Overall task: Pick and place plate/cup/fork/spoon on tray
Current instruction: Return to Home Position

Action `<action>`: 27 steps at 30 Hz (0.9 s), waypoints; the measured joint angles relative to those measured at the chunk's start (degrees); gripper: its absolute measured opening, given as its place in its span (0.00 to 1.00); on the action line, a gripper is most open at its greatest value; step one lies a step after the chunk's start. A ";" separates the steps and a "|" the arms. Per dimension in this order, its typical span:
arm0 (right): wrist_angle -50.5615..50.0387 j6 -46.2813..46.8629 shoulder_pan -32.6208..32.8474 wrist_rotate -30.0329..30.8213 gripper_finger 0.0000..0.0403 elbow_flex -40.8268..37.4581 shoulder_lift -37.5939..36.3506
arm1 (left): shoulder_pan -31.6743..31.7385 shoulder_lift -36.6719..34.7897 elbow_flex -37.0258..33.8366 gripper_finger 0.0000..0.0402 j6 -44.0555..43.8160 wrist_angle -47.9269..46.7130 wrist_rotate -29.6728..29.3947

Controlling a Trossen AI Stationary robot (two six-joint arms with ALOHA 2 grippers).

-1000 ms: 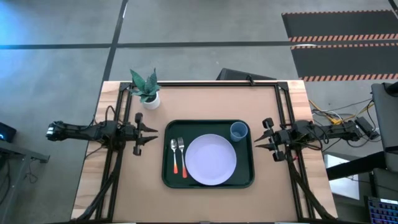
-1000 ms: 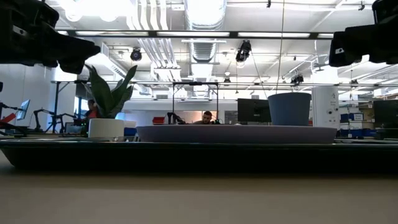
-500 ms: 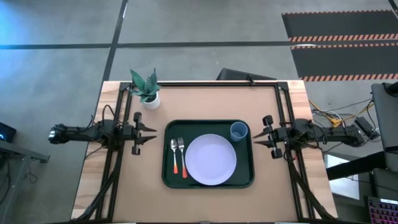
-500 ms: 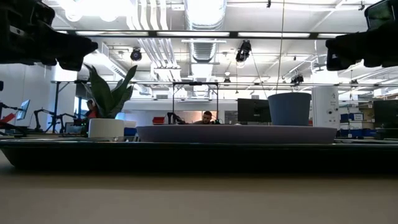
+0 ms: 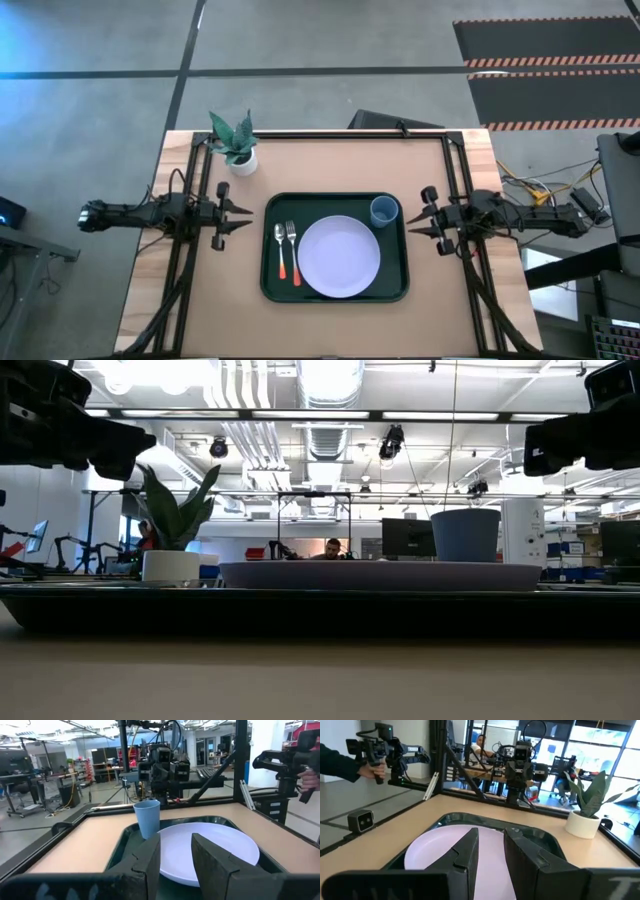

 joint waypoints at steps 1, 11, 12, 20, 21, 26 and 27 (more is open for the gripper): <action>-0.02 0.01 0.00 0.00 0.20 0.00 0.22 | 0.00 0.00 0.00 0.23 0.00 -0.02 0.00; -0.01 0.70 0.00 -0.02 0.20 0.00 3.70 | 0.00 3.11 0.00 0.23 -0.40 0.54 -0.06; 0.05 0.69 0.00 -0.07 0.20 0.00 3.82 | 0.00 3.33 0.00 0.23 -0.42 0.56 -0.07; 3.66 -7.97 0.02 -3.56 0.20 1.03 2.66 | 0.00 3.50 0.00 0.23 -0.42 0.63 -0.06; 3.54 -7.90 0.00 -3.51 0.20 1.03 2.09 | -0.02 3.47 0.00 0.23 -0.42 0.65 -0.07; 1.60 -6.32 0.00 -3.26 0.20 1.03 -0.76 | -0.02 3.45 0.00 0.23 -0.43 0.90 -0.05; 1.24 -6.04 0.00 -3.26 0.20 1.04 -1.42 | -0.02 3.45 0.00 0.23 -0.42 0.99 -0.07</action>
